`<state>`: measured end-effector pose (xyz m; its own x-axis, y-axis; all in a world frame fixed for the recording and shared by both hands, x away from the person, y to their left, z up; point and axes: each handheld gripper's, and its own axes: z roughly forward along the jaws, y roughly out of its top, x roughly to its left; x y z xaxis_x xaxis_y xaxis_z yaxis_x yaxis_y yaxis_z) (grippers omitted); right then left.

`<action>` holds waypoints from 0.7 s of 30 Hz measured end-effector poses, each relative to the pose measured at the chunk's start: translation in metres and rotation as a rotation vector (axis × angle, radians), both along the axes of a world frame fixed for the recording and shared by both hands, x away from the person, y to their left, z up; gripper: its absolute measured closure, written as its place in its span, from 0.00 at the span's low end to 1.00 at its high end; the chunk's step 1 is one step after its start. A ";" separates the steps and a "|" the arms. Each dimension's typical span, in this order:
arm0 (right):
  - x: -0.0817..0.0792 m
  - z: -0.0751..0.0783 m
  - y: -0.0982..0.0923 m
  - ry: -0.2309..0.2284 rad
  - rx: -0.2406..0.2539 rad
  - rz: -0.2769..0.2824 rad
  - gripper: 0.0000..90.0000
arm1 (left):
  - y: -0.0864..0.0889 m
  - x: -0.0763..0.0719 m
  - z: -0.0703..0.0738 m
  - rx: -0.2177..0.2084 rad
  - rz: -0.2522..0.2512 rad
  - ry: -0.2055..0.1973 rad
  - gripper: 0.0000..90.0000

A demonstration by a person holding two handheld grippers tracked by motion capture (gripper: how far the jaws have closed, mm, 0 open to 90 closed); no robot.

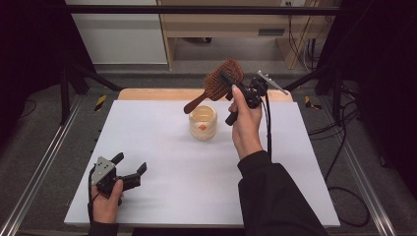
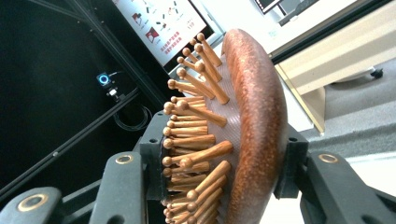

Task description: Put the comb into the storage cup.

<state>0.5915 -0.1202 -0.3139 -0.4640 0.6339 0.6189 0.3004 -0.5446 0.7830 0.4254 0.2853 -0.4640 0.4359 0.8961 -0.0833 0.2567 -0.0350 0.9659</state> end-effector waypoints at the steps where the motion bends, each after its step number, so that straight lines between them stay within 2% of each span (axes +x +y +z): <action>1: 0.000 0.000 0.001 -0.006 -0.008 0.001 0.56 | 0.000 0.000 0.000 -0.002 0.000 -0.001 0.04; 4: -0.001 -0.001 0.002 -0.010 -0.031 -0.001 0.56 | 0.001 0.002 0.000 -0.007 0.001 0.001 0.04; 8: 0.000 -0.002 0.001 -0.013 -0.030 -0.014 0.56 | 0.000 0.002 0.000 -0.002 0.001 0.002 0.04; 14: -0.002 -0.001 -0.001 -0.024 -0.045 -0.020 0.56 | -0.004 0.001 -0.001 0.021 -0.013 0.001 0.04; 21: 0.001 0.000 -0.010 -0.014 -0.025 -0.045 0.56 | -0.005 0.001 -0.001 0.023 -0.017 0.000 0.04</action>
